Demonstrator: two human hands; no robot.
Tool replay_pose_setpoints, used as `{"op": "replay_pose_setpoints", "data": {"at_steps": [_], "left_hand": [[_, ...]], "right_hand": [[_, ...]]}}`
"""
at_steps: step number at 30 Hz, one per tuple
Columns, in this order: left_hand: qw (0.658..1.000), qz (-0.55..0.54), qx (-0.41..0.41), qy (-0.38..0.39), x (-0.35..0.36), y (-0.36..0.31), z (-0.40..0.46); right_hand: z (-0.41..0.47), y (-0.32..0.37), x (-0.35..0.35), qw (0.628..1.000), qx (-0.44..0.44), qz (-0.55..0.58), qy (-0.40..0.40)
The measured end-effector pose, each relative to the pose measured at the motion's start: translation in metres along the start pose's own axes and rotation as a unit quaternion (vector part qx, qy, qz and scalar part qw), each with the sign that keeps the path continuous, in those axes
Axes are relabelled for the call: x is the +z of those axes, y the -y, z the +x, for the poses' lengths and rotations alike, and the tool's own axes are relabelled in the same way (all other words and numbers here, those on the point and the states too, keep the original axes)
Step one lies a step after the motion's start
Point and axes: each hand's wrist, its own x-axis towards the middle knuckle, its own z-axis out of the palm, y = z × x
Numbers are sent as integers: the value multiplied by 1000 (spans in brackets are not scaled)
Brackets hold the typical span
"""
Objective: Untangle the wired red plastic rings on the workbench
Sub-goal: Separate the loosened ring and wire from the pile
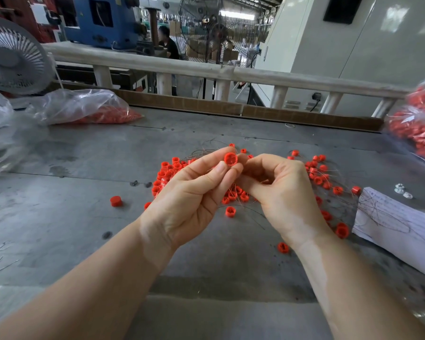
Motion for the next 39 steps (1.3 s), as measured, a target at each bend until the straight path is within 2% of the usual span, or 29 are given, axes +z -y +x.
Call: {"op": "replay_pose_setpoints", "data": {"at_steps": [7, 9, 14, 19, 32, 33, 35, 37, 39], "left_hand": [[999, 25, 22, -3, -3, 0, 2], [999, 31, 32, -14, -5, 0, 3], [997, 50, 35, -43, -10, 0, 5], [995, 57, 39, -69, -11, 1, 6], [998, 45, 27, -35, -7, 5, 4], [998, 45, 27, -34, -7, 4, 3], [998, 43, 27, -36, -6, 4, 3], [998, 38, 27, -41, -6, 3, 3], [998, 36, 29, -44, -6, 2, 3]], "right_hand": [[0, -3, 1, 999, 17, 4, 29], [1, -5, -1, 998, 31, -32, 36], [7, -17, -16, 975, 77, -208, -21], [5, -25, -14, 935, 84, -343, 6], [4, -38, -4, 884, 26, -463, 56], [5, -38, -5, 889, 19, -454, 51], [7, -34, -6, 927, 23, -373, 17], [8, -25, -9, 977, 52, -206, -22], [7, -13, -9, 996, 81, 13, -36]]}}
